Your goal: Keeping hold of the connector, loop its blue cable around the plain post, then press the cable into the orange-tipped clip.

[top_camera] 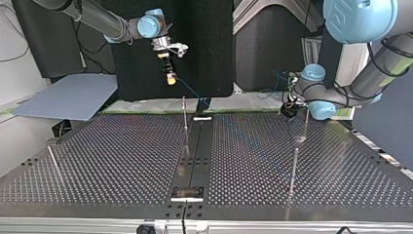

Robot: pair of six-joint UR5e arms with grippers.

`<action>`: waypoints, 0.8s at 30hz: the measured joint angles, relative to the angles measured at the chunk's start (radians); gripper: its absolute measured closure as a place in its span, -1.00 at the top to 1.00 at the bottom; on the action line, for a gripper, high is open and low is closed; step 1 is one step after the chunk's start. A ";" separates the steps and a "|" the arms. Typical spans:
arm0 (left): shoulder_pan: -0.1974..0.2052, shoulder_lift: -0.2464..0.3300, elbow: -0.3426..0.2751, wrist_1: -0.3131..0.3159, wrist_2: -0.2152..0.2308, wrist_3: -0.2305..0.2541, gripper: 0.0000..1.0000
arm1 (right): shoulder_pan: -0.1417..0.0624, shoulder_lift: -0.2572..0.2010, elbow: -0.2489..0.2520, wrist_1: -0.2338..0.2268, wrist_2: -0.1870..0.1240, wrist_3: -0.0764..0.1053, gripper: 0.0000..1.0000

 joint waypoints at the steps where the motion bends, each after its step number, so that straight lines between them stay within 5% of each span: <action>1: 0.001 -0.003 0.000 0.000 0.000 -0.001 1.00 | 0.000 0.000 0.000 0.000 0.000 0.000 -1.00; 15: 0.009 -0.010 -0.001 0.002 -0.022 0.007 1.00 | 0.001 0.000 -0.001 0.002 0.000 0.000 -1.00; 24: 0.006 -0.066 -0.001 -0.043 -0.076 0.063 1.00 | 0.005 0.000 -0.001 0.003 0.000 0.000 -1.00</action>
